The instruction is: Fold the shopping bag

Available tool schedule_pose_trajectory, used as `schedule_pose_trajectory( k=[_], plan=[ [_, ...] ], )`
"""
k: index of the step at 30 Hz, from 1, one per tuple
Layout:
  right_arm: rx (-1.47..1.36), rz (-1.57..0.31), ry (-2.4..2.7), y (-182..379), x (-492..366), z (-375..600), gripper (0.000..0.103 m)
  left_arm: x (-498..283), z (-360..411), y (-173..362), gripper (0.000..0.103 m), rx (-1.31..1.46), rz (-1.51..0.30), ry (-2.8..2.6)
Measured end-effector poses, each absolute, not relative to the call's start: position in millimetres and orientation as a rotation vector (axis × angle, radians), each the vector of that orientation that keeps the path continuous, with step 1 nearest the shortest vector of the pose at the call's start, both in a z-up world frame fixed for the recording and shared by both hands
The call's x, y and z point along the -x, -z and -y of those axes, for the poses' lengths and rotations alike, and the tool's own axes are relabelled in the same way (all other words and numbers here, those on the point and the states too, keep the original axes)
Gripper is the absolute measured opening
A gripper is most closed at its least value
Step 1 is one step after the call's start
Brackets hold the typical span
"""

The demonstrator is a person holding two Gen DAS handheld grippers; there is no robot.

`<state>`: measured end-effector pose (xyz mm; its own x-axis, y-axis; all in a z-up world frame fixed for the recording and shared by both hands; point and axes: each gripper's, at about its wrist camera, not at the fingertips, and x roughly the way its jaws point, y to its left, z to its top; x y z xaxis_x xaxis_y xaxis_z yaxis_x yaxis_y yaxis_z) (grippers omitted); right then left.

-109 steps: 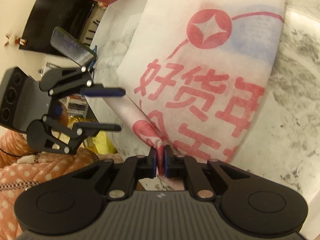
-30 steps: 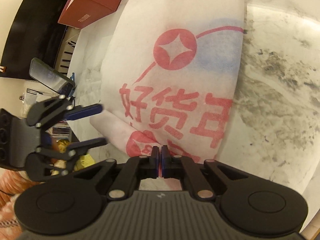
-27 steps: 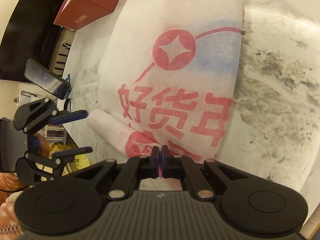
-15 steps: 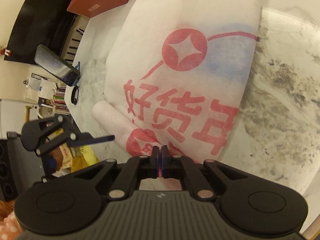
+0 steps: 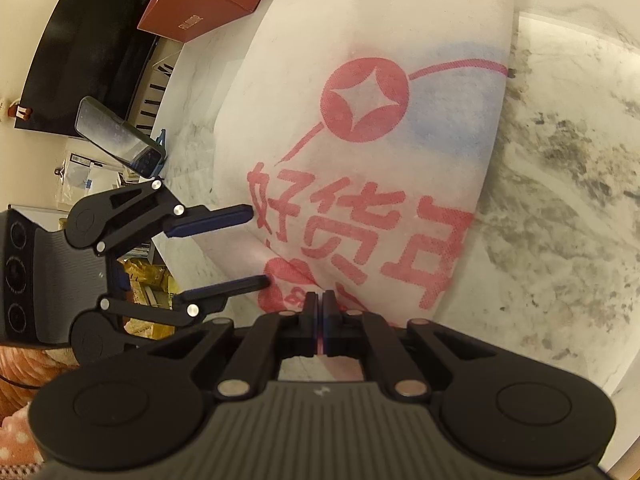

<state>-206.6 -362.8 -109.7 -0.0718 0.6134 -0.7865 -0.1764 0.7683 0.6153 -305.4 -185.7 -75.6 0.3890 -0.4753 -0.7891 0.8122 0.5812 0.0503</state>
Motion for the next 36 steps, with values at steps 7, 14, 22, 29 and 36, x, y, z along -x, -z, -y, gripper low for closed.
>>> schedule_pose_trajectory(
  k=[7,14,22,29,36],
  plan=[
    [-0.318,-1.496,-0.652,102,212,356,0.000,292,196,77,0.047,-0.440,-0.929,0.779],
    [0.031,-1.278,-0.662,75,253,324,0.009,276,207,77,0.067,-0.483,-1.024,0.741],
    [0.672,-0.774,-0.844,45,338,304,0.013,265,208,86,0.088,-0.468,-1.074,0.733],
    [1.049,-0.612,-1.011,71,382,301,0.015,262,211,86,0.089,-0.471,-1.096,0.731],
    [1.243,-0.462,-1.001,100,391,296,0.024,261,213,86,0.089,-0.479,-1.103,0.730]
  ],
)
